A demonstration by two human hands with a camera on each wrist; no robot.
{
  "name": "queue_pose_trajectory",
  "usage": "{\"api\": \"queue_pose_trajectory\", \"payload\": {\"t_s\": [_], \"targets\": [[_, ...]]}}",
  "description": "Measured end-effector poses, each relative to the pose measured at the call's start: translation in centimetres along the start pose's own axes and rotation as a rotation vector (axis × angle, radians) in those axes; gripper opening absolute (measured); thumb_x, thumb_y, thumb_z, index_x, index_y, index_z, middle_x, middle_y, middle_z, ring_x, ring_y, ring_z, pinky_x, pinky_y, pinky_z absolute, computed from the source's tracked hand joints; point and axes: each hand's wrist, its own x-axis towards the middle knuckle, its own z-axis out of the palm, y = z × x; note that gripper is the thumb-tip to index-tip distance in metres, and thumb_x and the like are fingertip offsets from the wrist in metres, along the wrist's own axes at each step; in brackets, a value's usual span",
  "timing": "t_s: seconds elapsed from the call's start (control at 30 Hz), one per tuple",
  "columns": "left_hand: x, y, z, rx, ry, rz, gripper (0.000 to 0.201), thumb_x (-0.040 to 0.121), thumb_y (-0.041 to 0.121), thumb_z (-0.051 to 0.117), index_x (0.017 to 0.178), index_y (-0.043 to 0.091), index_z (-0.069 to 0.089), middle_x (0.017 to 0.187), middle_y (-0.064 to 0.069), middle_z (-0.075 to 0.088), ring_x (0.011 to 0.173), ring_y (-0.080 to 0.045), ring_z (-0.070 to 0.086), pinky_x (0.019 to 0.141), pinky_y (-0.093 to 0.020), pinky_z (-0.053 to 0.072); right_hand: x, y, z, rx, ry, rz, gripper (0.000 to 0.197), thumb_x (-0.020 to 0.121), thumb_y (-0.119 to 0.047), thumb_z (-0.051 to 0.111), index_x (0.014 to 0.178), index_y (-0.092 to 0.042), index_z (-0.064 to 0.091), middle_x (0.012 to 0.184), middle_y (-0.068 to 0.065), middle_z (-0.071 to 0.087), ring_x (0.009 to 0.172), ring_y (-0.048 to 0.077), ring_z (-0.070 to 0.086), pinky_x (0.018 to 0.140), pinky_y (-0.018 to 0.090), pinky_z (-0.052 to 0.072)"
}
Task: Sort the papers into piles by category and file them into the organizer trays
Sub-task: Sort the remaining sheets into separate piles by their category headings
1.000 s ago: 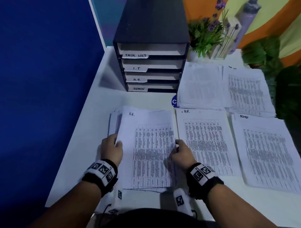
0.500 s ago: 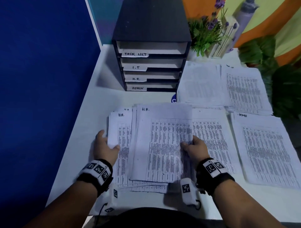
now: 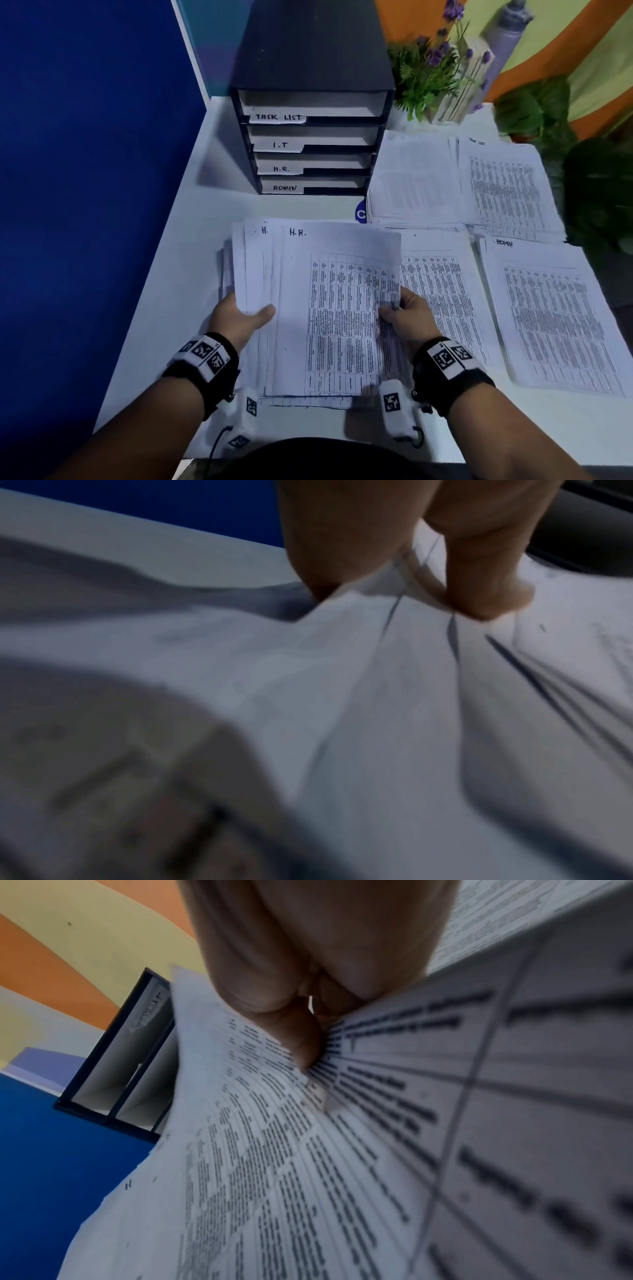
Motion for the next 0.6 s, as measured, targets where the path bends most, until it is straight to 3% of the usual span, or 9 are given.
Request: {"api": "queue_pose_trajectory", "payload": {"t_s": [0.07, 0.2, 0.37, 0.47, 0.53, 0.6], "targets": [[0.0, -0.2, 0.0, -0.016, 0.047, -0.008, 0.021, 0.086, 0.015, 0.071, 0.103, 0.022, 0.062, 0.097, 0.004, 0.068, 0.097, -0.02, 0.064, 0.092, -0.03, 0.046, -0.2, 0.2, -0.3, 0.022, 0.037, -0.023, 0.031, 0.085, 0.013, 0.054, 0.087, -0.015, 0.069, 0.081, 0.017, 0.065, 0.066, 0.03, 0.059, 0.069, 0.063, 0.053], [0.3, -0.7, -0.3, -0.004, 0.079, -0.035, 0.021, 0.086, 0.014, 0.071, 0.105, 0.02, 0.065, 0.097, 0.002, 0.069, 0.098, -0.022, 0.065, 0.094, -0.034, 0.047, -0.3, 0.8, -1.0, 0.094, 0.08, 0.002, 0.035, 0.083, 0.014, 0.056, 0.076, -0.017, 0.07, 0.082, 0.019, 0.065, 0.068, 0.029, 0.059, 0.072, 0.059, 0.053], [0.1, -0.3, -0.3, -0.007, 0.114, 0.005, 0.02, 0.083, 0.012, 0.073, 0.1, 0.018, 0.064, 0.095, -0.003, 0.07, 0.093, -0.022, 0.066, 0.09, -0.032, 0.048, -0.3, 1.3, -1.2, 0.085, 0.06, -0.008, 0.019, 0.08, 0.007, 0.061, 0.092, -0.008, 0.063, 0.081, 0.02, 0.06, 0.066, 0.031, 0.057, 0.062, 0.06, 0.053], [-0.1, -0.1, -0.2, -0.026, 0.115, -0.011, 0.022, 0.081, 0.014, 0.075, 0.1, 0.018, 0.064, 0.09, 0.002, 0.07, 0.091, -0.023, 0.067, 0.09, -0.035, 0.05, -0.2, 1.3, -1.3, 0.099, 0.109, -0.034, 0.033, 0.077, 0.016, 0.062, 0.081, -0.016, 0.069, 0.077, 0.01, 0.069, 0.069, 0.026, 0.062, 0.07, 0.047, 0.055], [-0.2, -0.1, -0.1, -0.039, 0.115, -0.021, 0.024, 0.081, 0.015, 0.076, 0.101, 0.02, 0.064, 0.087, 0.007, 0.068, 0.091, -0.023, 0.066, 0.09, -0.034, 0.05, -0.1, 1.5, -1.3, 0.102, 0.109, -0.046, 0.03, 0.076, 0.014, 0.064, 0.069, -0.015, 0.063, 0.07, 0.007, 0.068, 0.06, 0.024, 0.061, 0.059, 0.039, 0.055], [-0.3, 0.1, -0.1, -0.051, 0.113, -0.012, 0.026, 0.08, 0.015, 0.076, 0.102, 0.022, 0.065, 0.088, 0.008, 0.068, 0.091, -0.021, 0.066, 0.091, -0.033, 0.049, -0.2, 1.6, -1.2, 0.171, 0.089, -0.051, 0.032, 0.079, 0.018, 0.058, 0.062, -0.009, 0.054, 0.063, 0.002, 0.068, 0.049, 0.016, 0.058, 0.043, 0.025, 0.047]]}}
